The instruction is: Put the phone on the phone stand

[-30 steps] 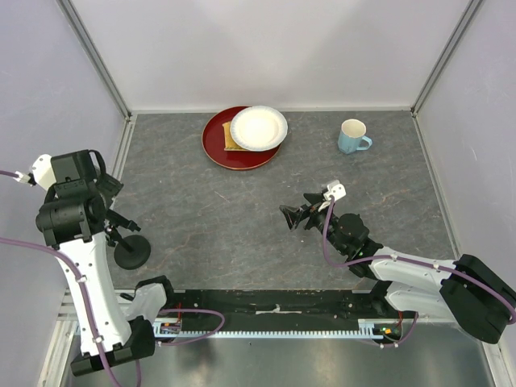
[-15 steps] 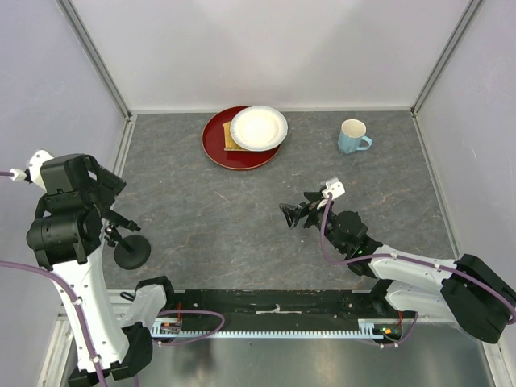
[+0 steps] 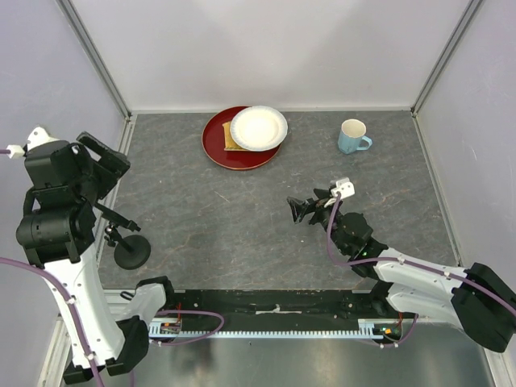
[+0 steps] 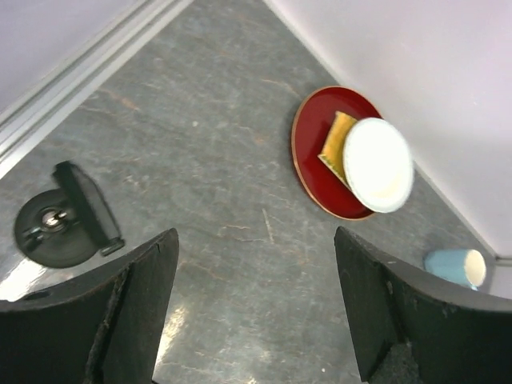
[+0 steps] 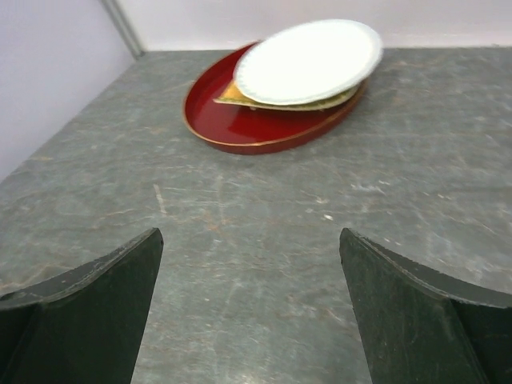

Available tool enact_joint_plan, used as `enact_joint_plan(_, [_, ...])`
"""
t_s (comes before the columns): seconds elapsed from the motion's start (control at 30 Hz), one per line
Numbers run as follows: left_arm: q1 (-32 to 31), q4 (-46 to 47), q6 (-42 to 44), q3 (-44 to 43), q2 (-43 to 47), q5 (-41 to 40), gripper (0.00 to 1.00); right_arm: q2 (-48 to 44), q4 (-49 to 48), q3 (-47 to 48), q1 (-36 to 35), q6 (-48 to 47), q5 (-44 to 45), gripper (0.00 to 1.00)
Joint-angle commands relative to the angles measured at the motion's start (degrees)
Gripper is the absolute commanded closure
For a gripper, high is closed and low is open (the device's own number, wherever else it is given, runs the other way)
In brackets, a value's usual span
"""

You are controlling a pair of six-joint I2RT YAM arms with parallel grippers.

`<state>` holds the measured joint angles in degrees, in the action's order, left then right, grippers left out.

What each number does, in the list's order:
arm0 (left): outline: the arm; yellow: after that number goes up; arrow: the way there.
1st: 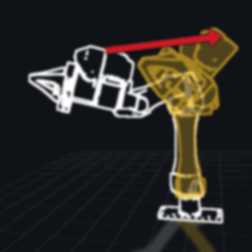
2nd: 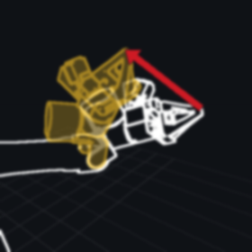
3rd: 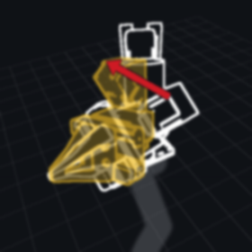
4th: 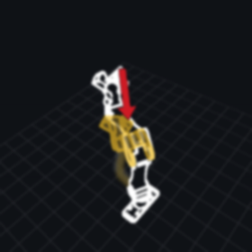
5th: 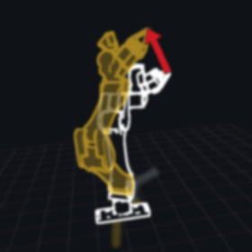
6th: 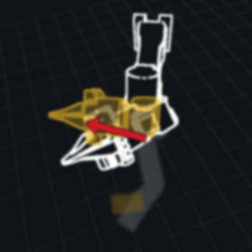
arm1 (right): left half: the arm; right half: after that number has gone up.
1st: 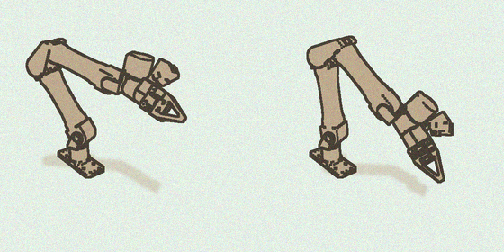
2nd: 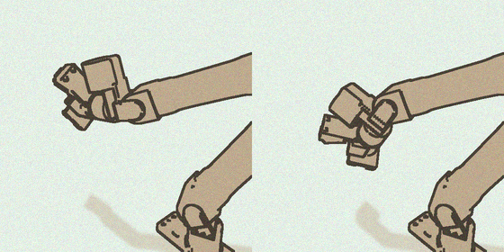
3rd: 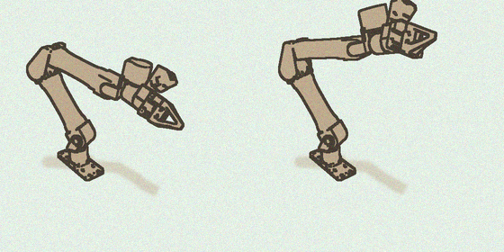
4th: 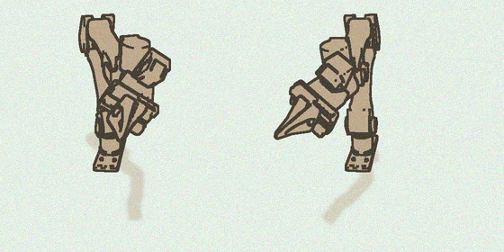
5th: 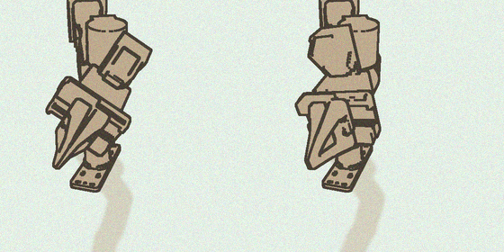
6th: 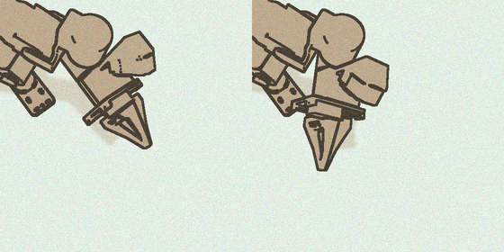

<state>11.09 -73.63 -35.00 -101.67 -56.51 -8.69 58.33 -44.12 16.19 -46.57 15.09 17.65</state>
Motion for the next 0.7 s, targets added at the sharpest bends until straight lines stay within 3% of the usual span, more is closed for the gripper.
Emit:
enact_joint_plan(0.0, [-2.8,6.7,-1.1,-1.6,-2.2,9.6,0.17,-1.4,6.1,1.8,0.3,1.2,11.3,0.02])
enact_joint_plan(0.07, [-6.6,10.4,-3.3,-2.0,-3.1,8.8,0.17,-1.3,7.6,2.3,0.4,1.6,12.9,0.02])
enact_joint_plan(0.27, [-39.9,16.1,-6.4,-2.8,-12.4,-9.8,0.17,-0.1,9.2,3.4,1.0,2.9,13.6,0.02])
enact_joint_plan(0.43, [-55.5,22.6,-1.6,-2.1,-19.7,-17.9,0.16,0.3,11.0,4.4,0.9,3.7,16.6,0.02])
enact_joint_plan(0.53, [-63.3,31.1,2.1,3.8,-19.5,-18.6,0.13,0.8,12.6,5.2,1.0,4.4,19.1,0.02])
enact_joint_plan(0.67, [-70.7,44.9,7.6,21.8,-12.7,-18.1,0.06,0.7,14.6,5.7,1.0,4.7,20.3,0.02])
